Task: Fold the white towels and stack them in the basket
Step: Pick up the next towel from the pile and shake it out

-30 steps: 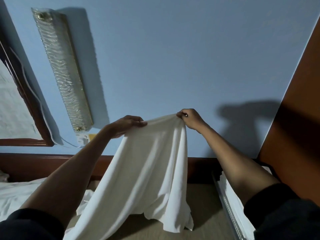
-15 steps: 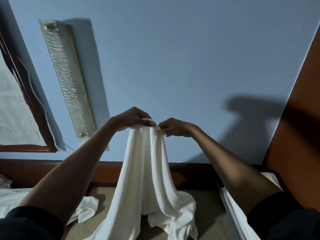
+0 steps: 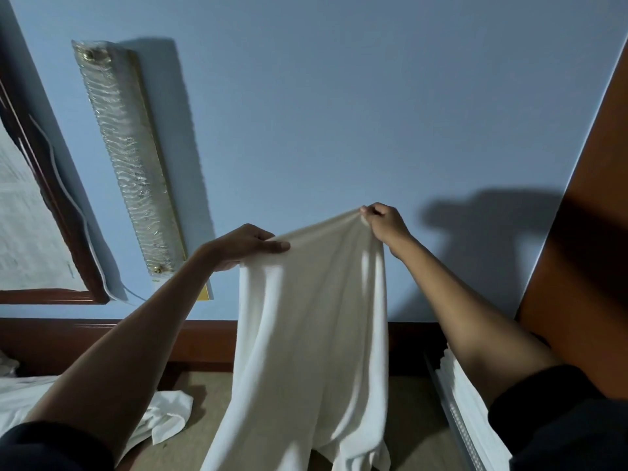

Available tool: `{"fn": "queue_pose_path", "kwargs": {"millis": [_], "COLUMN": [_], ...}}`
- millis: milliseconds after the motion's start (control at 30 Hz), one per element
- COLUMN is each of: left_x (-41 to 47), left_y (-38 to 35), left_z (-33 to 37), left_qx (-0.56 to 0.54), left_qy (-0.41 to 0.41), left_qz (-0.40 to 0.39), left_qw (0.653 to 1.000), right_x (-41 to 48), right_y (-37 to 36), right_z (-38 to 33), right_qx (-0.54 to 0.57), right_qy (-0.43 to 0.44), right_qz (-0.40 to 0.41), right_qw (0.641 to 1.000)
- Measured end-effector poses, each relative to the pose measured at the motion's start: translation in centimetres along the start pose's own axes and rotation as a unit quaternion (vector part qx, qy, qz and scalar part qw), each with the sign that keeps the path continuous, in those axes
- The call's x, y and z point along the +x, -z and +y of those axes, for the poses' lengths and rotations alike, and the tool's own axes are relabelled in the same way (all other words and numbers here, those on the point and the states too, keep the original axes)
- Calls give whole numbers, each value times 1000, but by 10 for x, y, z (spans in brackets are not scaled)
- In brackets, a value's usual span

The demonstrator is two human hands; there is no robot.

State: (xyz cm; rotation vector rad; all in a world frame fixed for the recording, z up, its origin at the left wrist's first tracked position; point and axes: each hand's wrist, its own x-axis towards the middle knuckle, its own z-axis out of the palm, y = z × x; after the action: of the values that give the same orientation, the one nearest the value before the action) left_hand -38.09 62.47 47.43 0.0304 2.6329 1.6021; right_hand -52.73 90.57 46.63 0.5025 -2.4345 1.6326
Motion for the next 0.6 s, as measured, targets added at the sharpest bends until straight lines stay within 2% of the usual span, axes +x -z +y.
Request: {"fn": "queue_pose_path", "kwargs": {"millis": [67,100,167,233,300,333,467,600], "left_x": [0,0,3,9,14,15,15,10], "left_y": [0,-1,-1,-5,-8,-9,-4,-7], "left_z": [2,6,17,30,39,41,37,26], "left_qx": [7,9,33,74,94,94,47,58], "left_qy": [-15,-21,-34,-55,-66,-66,-39,17], "left_qz": [5,11,24,25,14,7,0,-20], "left_qw": [1000,1000,999,995,993,993,998,998], "right_x": [1,1,-5,-14,-24,-27,-29,-18], "right_y": [2,1,-3,-15,-30,-36,-32,-21], "right_z": [4,4,-3,-16,-29,-32,-31,-30], "right_qx": [-31,-44,-40,-22,-37,-36,45,72], "right_qy": [-5,-7,-7,-8,-13,-14,-4,27], "right_qz": [2,-37,-178,-320,-417,-439,-417,-287], "right_qw": [999,998,983,947,908,897,908,955]}}
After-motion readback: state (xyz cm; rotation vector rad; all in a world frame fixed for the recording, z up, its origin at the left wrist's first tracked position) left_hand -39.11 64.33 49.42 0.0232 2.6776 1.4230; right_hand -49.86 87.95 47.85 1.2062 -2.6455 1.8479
